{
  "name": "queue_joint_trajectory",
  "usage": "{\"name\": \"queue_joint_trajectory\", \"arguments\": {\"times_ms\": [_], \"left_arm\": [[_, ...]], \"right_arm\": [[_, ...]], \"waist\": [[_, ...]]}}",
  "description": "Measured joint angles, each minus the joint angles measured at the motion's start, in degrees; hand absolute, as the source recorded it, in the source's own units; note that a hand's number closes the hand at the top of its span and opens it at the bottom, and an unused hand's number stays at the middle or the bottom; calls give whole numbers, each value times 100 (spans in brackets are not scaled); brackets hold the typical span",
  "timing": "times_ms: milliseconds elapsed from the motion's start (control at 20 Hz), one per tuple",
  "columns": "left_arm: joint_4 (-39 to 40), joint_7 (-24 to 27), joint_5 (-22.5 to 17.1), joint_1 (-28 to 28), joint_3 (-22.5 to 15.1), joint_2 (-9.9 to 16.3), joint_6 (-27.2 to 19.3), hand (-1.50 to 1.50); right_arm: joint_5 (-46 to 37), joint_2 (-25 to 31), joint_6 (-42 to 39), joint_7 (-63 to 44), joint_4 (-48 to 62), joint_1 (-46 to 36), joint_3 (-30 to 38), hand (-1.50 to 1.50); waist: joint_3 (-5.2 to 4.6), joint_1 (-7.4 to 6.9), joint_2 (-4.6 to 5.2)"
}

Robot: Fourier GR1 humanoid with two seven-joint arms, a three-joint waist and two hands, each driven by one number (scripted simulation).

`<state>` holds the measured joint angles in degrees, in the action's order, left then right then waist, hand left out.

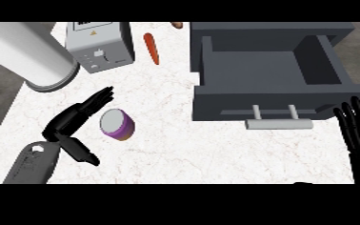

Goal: Pick up the can, place it into the drawer and close the drawer

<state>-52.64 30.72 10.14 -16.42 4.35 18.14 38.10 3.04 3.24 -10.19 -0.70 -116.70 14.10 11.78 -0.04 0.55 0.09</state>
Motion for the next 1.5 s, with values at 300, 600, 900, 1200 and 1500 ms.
{"name": "queue_joint_trajectory", "arguments": {"times_ms": [300, 600, 900, 1200, 1500], "left_arm": [[819, 388, 195, -389, -115, 109, -259, -150], [1508, 703, 302, -600, -193, 207, -436, -150], [2097, 1008, 442, -838, -345, 76, -684, -150], [2551, 1221, 494, -1063, -409, 19, -843, -150], [2894, 1235, 487, -1392, -412, -119, -918, -150]], "right_arm": [[-212, -102, 191, -183, -85, -183, -154, -150], [-107, -61, 73, -176, -142, -92, -71, -150], [-47, -69, 32, -255, -306, -31, -51, -150], [58, -57, -51, -137, -234, 1, 63, -150], [90, -81, -50, -340, -513, 90, 53, -150]], "waist": [[-2, 1, 2], [-1, 13, 5], [-3, 35, 11], [-4, 37, 12], [-3, 41, 11]]}}
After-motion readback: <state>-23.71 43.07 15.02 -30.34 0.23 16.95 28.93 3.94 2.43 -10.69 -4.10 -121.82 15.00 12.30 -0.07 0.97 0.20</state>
